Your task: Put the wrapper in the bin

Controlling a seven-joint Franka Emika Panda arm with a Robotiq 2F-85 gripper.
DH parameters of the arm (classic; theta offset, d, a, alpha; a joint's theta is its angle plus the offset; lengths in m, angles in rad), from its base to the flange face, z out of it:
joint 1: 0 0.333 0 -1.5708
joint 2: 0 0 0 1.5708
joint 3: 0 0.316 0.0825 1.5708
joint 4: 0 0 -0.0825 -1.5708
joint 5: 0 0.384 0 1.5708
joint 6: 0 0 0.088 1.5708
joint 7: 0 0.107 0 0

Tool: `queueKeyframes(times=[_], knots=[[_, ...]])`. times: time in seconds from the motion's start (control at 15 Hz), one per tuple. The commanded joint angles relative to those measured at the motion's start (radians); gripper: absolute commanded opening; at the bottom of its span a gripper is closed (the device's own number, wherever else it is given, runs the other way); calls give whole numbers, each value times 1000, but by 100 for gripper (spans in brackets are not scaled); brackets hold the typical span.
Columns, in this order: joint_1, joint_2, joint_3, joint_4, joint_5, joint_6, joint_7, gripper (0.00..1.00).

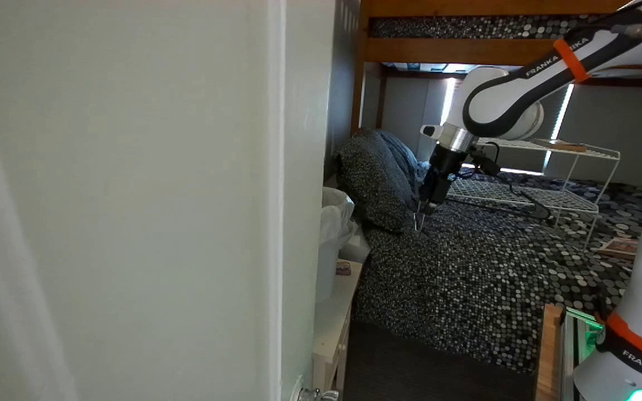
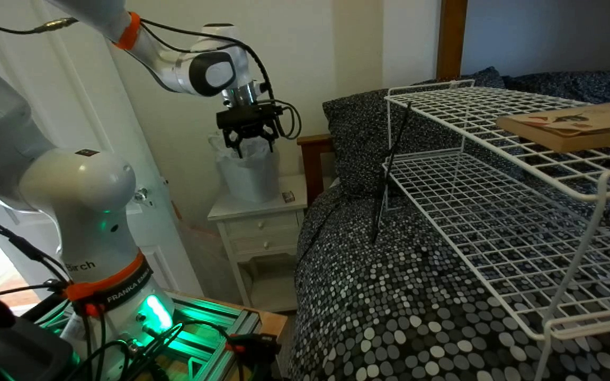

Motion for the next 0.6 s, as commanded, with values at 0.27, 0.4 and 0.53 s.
queueKeyframes(times=[0.27,0.4,0.53], knots=[[125,267,-117,43,393,244,-326,100],[58,224,-70,14,290,228,-263,100],[56,231,-68,19,287,228,-259,100]])
